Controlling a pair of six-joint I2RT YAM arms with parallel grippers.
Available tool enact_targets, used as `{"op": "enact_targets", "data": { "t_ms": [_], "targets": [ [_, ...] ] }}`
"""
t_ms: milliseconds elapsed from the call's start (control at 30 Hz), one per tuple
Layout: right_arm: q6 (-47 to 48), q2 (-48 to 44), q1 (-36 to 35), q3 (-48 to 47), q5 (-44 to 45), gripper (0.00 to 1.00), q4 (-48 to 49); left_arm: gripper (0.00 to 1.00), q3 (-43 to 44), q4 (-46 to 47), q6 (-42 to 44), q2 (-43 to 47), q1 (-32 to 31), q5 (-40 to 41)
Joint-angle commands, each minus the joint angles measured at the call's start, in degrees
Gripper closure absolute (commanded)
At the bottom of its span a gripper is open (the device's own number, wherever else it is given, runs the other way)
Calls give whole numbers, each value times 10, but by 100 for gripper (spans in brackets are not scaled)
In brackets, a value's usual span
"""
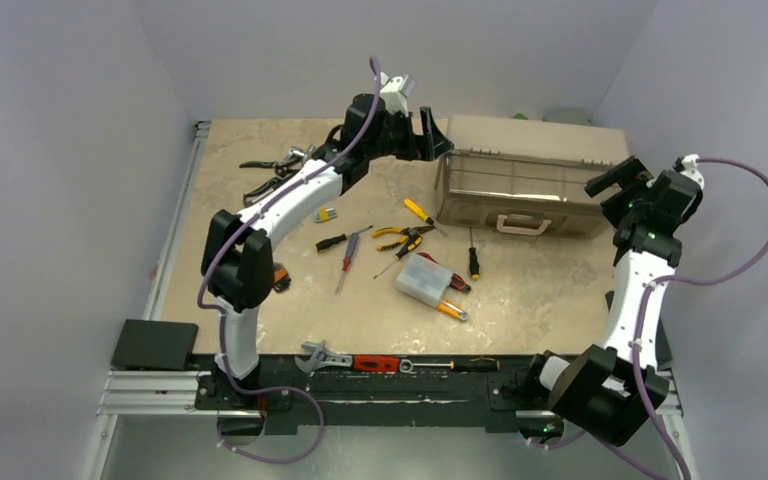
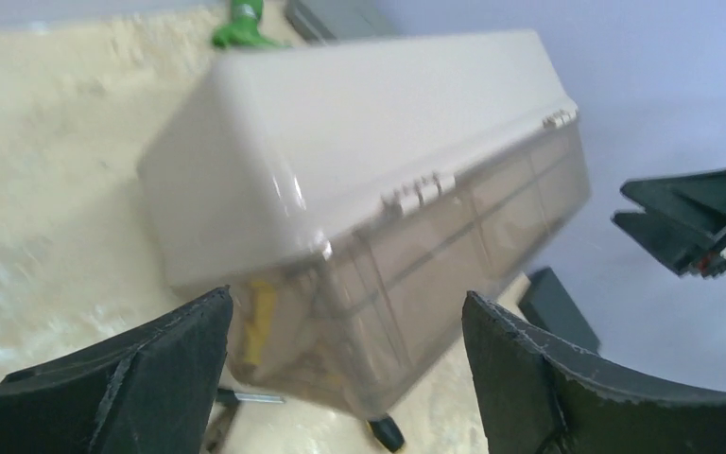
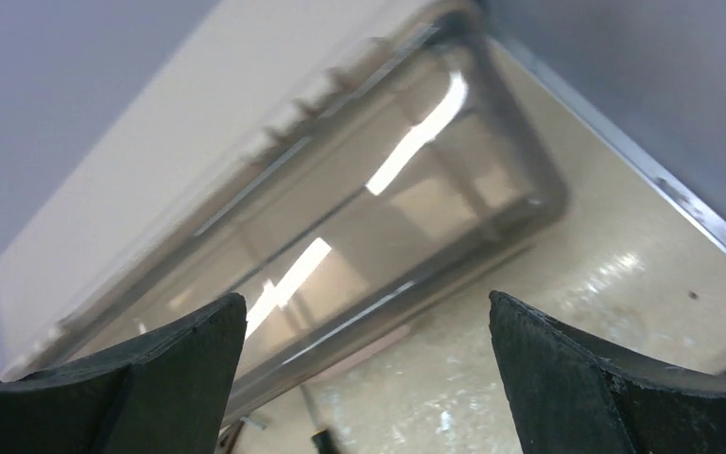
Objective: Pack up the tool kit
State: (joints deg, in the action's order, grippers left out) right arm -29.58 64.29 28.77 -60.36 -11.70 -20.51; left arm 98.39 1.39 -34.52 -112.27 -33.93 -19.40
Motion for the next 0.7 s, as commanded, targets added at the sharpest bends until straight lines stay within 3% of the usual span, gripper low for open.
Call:
{"op": "enact_targets", "data": {
  "t_ms": [0,167,267,367,467,500,667],
  "targets": [
    [-17,20,36,29,53,1,36,11,157,-75,102,-60,16,15],
    [-63,70,66,35,0,1,84,5,345,-80,125,-202,26,-21],
    [-90,72,75,65,-5,1,119,2,411,-30,123,-272,30,-34],
    [-115,76,76,101,-24,1,175,1,436,76,57,-333,37,-58],
    [-122,117,76,115,-98,1,239,1,479,131,-11,-392,33,-85],
    [-129,133,75,112,-123,1,251,1,473,148,-21,-396,30,-92],
    [-129,189,39,81,-184,1,288,5,262,291,-37,-314,19,-132]
  ]
}}
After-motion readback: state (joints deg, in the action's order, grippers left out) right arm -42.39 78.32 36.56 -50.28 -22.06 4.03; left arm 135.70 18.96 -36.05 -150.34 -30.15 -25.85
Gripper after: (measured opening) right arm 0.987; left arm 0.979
